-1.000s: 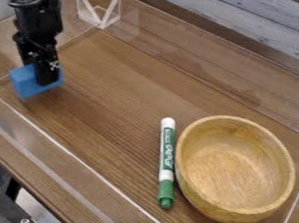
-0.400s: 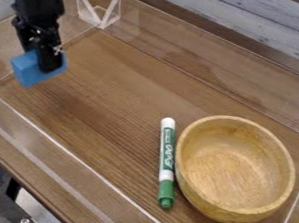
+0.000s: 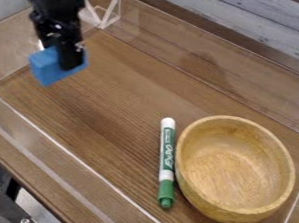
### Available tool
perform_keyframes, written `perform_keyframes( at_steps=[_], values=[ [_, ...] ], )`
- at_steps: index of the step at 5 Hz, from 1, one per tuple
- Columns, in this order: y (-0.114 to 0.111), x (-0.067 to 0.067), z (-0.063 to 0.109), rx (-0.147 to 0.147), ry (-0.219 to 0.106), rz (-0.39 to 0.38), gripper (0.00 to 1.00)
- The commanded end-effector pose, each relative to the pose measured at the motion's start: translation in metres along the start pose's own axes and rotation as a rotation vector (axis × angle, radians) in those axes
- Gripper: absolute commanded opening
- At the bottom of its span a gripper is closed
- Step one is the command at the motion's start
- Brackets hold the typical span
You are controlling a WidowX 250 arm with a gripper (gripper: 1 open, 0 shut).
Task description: Put the blue block in the brown bowl
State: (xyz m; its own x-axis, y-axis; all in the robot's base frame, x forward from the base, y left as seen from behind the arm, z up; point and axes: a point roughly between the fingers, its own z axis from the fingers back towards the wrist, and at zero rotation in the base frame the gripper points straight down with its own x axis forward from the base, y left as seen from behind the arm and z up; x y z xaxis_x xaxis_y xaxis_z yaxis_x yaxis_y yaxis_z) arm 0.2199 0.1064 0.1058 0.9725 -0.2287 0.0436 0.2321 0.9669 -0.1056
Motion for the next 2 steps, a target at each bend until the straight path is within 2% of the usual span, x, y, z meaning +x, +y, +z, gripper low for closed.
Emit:
perform_keyframes(
  at_steps=[1,2],
  values=[
    [-0.024,0.008,0.014,0.025,-0.046,0.010,0.00],
    [-0.045,0.014,0.016,0.020,-0.062,0.021,0.00]
  ],
)
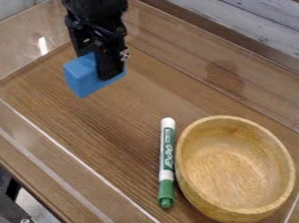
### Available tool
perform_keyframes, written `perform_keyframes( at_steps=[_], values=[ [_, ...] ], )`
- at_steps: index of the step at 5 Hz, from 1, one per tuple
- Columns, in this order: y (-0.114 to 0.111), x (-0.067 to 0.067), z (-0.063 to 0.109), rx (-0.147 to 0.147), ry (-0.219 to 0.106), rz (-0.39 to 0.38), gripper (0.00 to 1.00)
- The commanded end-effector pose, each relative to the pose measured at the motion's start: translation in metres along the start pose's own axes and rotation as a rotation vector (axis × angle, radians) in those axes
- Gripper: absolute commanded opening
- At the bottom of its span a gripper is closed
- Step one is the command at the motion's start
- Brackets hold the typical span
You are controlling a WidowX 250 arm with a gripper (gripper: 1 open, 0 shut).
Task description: Put the blue block in the brown bowl
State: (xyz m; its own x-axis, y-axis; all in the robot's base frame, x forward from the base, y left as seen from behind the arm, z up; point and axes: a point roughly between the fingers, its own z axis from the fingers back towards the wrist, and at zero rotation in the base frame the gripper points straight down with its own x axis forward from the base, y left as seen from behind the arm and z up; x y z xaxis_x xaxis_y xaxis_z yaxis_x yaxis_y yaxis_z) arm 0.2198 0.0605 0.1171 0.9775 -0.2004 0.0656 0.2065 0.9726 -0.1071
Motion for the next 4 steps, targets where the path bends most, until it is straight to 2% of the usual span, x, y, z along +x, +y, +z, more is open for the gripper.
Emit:
perform_keyframes(
  at_steps=[1,2,4],
  values=[
    [-0.016,0.004,0.009,0.018,-0.046,0.016,0.00],
    [-0.038,0.007,0.008,0.014,-0.056,0.027,0.00],
    [-0.101,0.020,0.000,0.017,-0.079,0.039,0.00]
  ],
)
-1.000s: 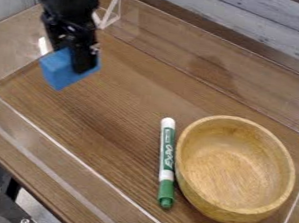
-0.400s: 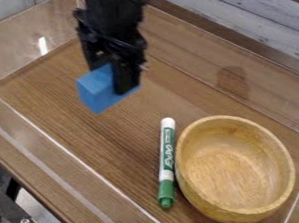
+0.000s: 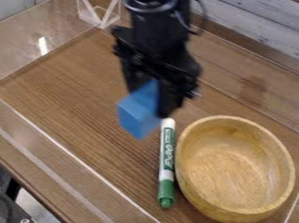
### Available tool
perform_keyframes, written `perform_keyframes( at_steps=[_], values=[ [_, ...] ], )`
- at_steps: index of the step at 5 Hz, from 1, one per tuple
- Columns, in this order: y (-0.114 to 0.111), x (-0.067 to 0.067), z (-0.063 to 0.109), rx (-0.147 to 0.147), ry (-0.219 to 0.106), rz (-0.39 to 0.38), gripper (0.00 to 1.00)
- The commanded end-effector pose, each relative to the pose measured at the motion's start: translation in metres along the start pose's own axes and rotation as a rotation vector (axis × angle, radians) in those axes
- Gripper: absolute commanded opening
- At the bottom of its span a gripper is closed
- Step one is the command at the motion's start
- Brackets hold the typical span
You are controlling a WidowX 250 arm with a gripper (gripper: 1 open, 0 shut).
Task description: Put the blue block in the brown bowl
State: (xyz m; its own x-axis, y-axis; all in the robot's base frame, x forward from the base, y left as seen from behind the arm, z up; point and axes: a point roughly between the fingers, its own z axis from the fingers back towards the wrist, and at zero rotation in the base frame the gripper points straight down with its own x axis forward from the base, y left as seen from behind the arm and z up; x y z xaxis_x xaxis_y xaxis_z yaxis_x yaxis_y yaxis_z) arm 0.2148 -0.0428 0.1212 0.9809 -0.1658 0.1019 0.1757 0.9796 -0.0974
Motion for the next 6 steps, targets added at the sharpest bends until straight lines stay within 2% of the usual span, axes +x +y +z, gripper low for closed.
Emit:
perform_keyframes(
  at_steps=[1,2,3,6],
  values=[
    [-0.030,0.010,0.004,0.005,-0.055,0.004,0.00],
    [-0.053,0.013,-0.003,0.003,-0.065,-0.005,0.00],
    [-0.060,0.013,-0.007,0.005,-0.068,-0.009,0.00],
    [-0.060,0.018,-0.013,-0.010,-0.069,-0.021,0.00]
  ],
)
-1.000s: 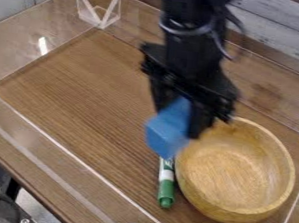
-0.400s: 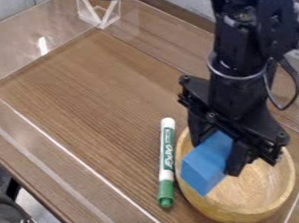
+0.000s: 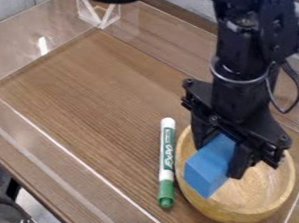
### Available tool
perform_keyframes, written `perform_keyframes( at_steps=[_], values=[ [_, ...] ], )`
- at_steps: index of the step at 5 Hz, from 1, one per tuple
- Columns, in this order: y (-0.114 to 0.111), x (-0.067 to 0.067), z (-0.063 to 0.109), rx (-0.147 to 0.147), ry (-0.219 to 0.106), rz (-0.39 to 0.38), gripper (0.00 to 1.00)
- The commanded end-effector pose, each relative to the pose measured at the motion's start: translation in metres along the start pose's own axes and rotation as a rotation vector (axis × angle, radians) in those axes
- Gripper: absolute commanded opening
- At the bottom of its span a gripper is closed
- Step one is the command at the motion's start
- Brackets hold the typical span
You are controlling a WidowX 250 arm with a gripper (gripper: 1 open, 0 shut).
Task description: Put the blue block in the brown bowl
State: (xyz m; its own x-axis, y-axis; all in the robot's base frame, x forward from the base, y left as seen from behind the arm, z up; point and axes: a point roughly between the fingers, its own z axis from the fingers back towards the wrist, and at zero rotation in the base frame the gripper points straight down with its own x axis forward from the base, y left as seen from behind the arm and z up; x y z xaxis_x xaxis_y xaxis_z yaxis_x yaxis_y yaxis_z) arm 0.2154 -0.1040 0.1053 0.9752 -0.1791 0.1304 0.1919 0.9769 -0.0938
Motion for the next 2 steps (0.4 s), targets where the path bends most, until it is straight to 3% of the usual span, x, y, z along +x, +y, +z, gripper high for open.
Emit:
perform_keyframes(
  at_steps=[1,2],
  values=[
    [0.0004,0.0107,0.0056,-0.015,-0.038,-0.005,0.00],
    [0.0029,0.0127,0.0026,-0.015,-0.032,-0.005,0.00]
  ],
)
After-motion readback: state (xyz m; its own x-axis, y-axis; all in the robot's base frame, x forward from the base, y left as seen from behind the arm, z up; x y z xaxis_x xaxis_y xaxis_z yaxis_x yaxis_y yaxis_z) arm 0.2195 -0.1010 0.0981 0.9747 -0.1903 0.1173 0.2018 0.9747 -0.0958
